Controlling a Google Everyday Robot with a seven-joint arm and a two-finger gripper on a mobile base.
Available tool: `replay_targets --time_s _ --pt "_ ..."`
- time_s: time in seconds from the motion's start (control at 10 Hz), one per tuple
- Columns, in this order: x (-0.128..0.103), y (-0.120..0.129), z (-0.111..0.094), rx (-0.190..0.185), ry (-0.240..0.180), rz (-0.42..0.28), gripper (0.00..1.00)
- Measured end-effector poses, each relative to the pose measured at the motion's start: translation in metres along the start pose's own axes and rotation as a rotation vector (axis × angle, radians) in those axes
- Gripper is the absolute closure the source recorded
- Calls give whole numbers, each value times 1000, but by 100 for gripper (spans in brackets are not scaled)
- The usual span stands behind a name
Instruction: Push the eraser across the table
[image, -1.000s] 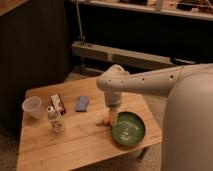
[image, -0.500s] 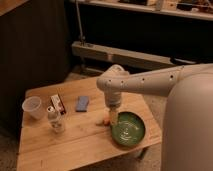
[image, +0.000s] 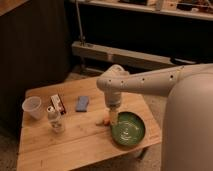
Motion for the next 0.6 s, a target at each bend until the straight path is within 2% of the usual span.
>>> replay_targets --time_s 0.2,0.4,0.5,0.6 --pt "-1 -2 -1 2 0 -4 20" --pt "-2 -19 -10 32 -7 -64 20" --pt "-1 -32 -15 47 -17 -103 20" --pt "-2 -66 -25 80 -51 -198 20"
